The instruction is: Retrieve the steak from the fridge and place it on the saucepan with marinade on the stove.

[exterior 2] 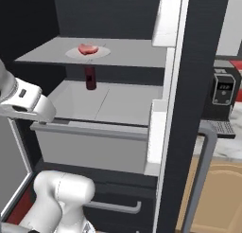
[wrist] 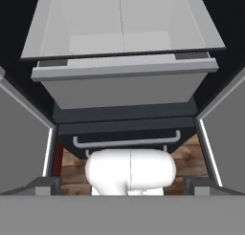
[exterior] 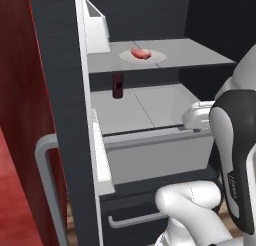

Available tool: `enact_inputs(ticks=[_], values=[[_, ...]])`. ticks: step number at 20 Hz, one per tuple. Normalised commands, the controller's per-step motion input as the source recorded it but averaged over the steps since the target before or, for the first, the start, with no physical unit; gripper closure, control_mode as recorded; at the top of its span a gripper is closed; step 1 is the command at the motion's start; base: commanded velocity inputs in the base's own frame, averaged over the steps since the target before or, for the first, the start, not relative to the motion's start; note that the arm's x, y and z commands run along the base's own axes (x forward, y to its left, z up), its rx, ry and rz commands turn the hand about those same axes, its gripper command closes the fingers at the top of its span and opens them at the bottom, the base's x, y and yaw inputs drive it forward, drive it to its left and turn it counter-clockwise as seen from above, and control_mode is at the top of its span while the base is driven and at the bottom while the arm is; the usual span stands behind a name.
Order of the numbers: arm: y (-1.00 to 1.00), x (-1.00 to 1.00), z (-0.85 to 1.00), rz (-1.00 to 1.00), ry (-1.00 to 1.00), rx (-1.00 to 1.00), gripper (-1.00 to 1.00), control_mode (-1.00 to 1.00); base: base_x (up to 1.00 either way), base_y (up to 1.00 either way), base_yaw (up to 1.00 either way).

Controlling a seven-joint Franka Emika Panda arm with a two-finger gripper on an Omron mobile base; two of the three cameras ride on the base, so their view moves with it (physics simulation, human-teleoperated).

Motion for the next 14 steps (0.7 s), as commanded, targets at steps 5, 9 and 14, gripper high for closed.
enact_inputs(ticks=[5,9,14], values=[[0.00,0.00,0.00,0.00,0.00,0.00,-1.00,1.00,0.41,0.00,0.00],[0.00,0.00,0.00,0.00,0.00,0.00,-1.00,1.00,0.45,0.00,0.00],[0.00,0.00,0.00,0.00,0.00,0.00,-1.00,-1.00,0.02,0.00,0.00]])
